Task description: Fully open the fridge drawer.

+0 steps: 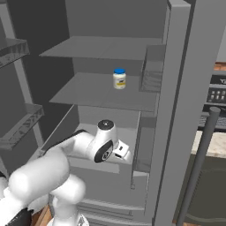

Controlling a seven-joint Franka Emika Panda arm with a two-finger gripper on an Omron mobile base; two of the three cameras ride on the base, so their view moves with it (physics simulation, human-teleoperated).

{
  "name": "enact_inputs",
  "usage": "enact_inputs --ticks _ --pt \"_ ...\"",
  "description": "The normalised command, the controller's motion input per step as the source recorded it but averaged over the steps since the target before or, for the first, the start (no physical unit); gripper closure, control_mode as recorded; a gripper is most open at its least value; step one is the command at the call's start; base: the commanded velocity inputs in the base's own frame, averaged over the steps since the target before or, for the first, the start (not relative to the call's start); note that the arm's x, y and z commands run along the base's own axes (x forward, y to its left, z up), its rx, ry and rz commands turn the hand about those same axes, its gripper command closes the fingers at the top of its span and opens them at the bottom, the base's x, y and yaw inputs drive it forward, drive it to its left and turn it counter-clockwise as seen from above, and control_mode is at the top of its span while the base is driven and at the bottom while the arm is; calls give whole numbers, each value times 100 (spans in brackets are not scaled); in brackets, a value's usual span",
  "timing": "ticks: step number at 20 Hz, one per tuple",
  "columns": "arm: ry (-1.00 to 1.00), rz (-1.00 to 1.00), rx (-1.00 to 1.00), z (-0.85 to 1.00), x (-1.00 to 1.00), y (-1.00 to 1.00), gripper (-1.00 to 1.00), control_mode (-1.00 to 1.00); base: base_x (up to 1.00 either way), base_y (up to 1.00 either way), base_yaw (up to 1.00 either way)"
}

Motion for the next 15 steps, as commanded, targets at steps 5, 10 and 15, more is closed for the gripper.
enact_inputs --ticks 5,10,15 --pt "-2 -8 0 91 -37 -7 -100 -100 0 0 0" --pt "-13 -4 3 80 -19 13 -100 -100 0 0 0" --pt "1 0 0 1 0 0 -100 -100 0 0 0"
